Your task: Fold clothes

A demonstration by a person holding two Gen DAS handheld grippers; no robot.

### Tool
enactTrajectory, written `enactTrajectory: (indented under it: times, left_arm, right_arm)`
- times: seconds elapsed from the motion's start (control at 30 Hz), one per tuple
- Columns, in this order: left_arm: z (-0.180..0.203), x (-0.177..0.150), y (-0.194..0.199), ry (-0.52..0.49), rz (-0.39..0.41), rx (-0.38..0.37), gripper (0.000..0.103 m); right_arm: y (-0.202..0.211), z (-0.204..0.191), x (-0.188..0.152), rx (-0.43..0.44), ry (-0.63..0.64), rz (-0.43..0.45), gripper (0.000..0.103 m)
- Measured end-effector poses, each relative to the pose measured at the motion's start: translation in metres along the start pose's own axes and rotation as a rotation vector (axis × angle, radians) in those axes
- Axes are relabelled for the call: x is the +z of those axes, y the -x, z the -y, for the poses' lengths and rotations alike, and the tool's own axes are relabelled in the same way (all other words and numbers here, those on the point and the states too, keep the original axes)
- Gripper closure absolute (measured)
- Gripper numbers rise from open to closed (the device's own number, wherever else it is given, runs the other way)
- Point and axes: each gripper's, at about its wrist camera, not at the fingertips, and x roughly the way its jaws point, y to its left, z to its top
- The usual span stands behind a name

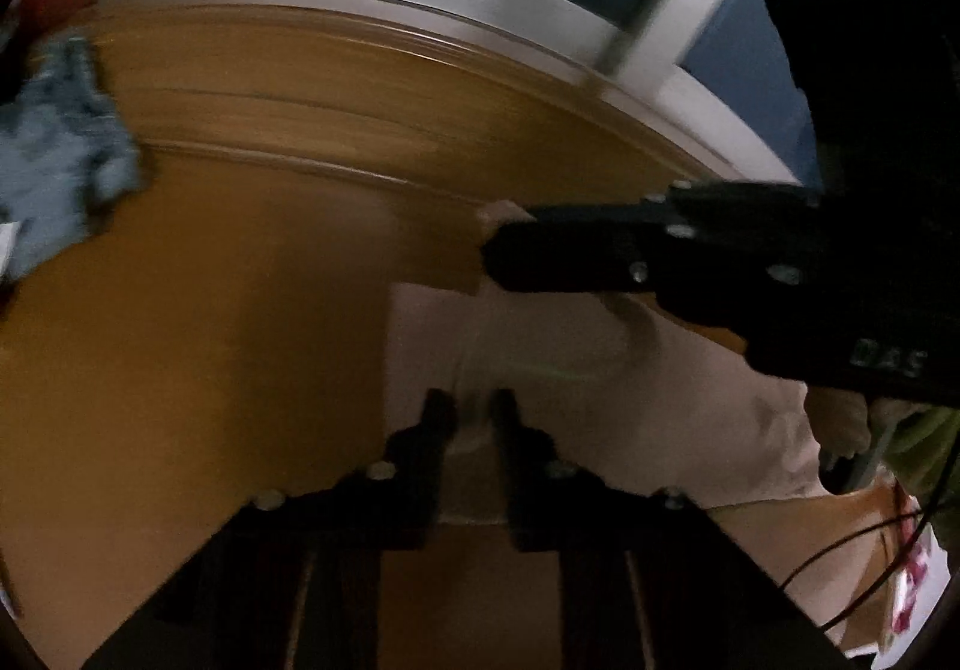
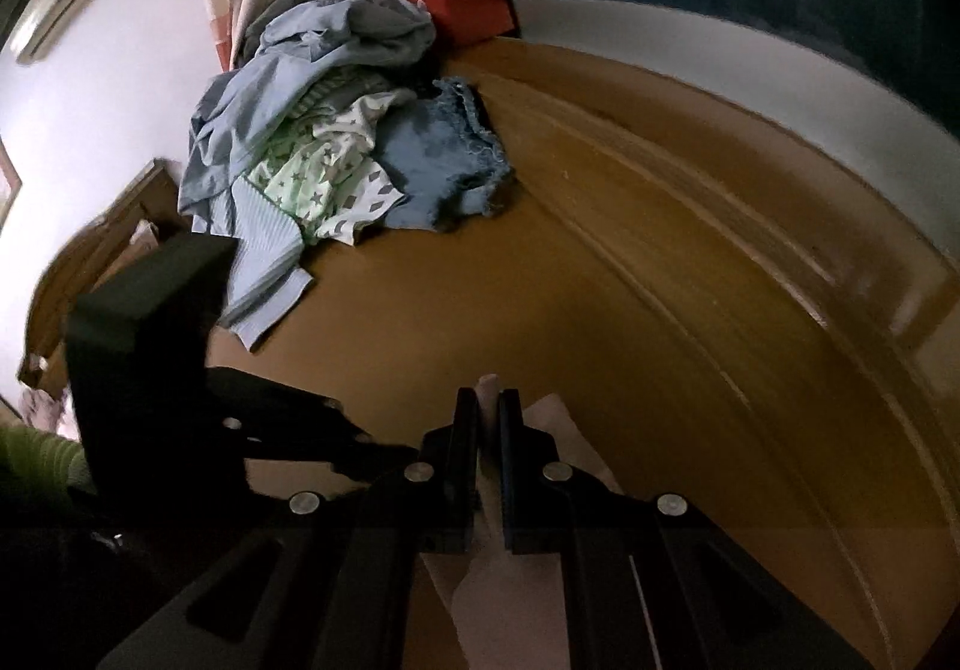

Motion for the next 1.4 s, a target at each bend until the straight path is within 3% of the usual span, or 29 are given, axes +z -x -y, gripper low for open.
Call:
enactTrajectory:
  times: [0.17, 0.33, 0.4, 0.53, 0.63, 0.73, 0.97, 1.0, 1.03, 1.07, 1.17, 1.3, 1.4]
  left_arm:
    - [-0.018, 0.003, 0.004, 0.04, -0.003, 0.065, 0.093]
    - [-0.015, 0.025, -0.018, 0.032, -0.035, 0.051, 0.093]
    - [-0.004, 0.033, -0.028, 0.017, -0.04, 0.055, 0.093]
    - [0.003, 0.035, -0.03, -0.019, -0.047, 0.081, 0.093]
    - [-0.001, 0.033, -0.031, -0.007, -0.057, 0.082, 0.093]
    - [-0.006, 0.03, -0.032, 0.003, -0.072, 0.089, 0.092]
    - [-0.005, 0.032, -0.039, 0.008, -0.082, 0.127, 0.092]
    - [-0.003, 0.033, -0.041, 0.01, -0.08, 0.127, 0.092]
    - [-0.002, 0.033, -0.042, 0.013, -0.077, 0.126, 0.092]
    - [-0.001, 0.034, -0.044, 0.015, -0.075, 0.126, 0.092]
    - [0.001, 0.032, -0.048, 0.015, -0.073, 0.129, 0.092]
    - [-0.002, 0.029, -0.048, 0.011, -0.067, 0.136, 0.092]
    - [-0.003, 0.025, -0.043, 0.006, -0.069, 0.136, 0.092]
  right_arm:
    - [-0.018, 0.018, -0.005, 0.02, -0.037, -0.043, 0.096]
    - [-0.044, 0.027, -0.01, -0.005, -0.085, -0.099, 0.091]
    - [-0.039, 0.024, -0.007, -0.047, -0.103, -0.09, 0.088]
    - [-0.002, -0.002, -0.005, -0.225, -0.032, -0.051, 0.074]
    - [0.01, -0.026, -0.008, -0.232, 0.062, -0.093, 0.066]
    - [-0.001, -0.041, -0.016, -0.23, 0.105, -0.166, 0.066]
    - [-0.029, -0.048, -0.019, -0.219, 0.114, -0.208, 0.067]
    - [-0.029, -0.049, -0.019, -0.229, 0.13, -0.202, 0.069]
    - [-0.028, -0.05, -0.019, -0.232, 0.133, -0.197, 0.088]
    - [-0.025, -0.049, -0.017, -0.228, 0.119, -0.188, 0.097]
    - [-0.011, -0.048, -0.011, -0.19, 0.072, -0.134, 0.097]
    - [0.011, -0.047, -0.006, -0.008, -0.027, -0.025, 0.096]
    - [-0.007, -0.043, -0.013, 0.048, -0.075, -0.075, 0.095]
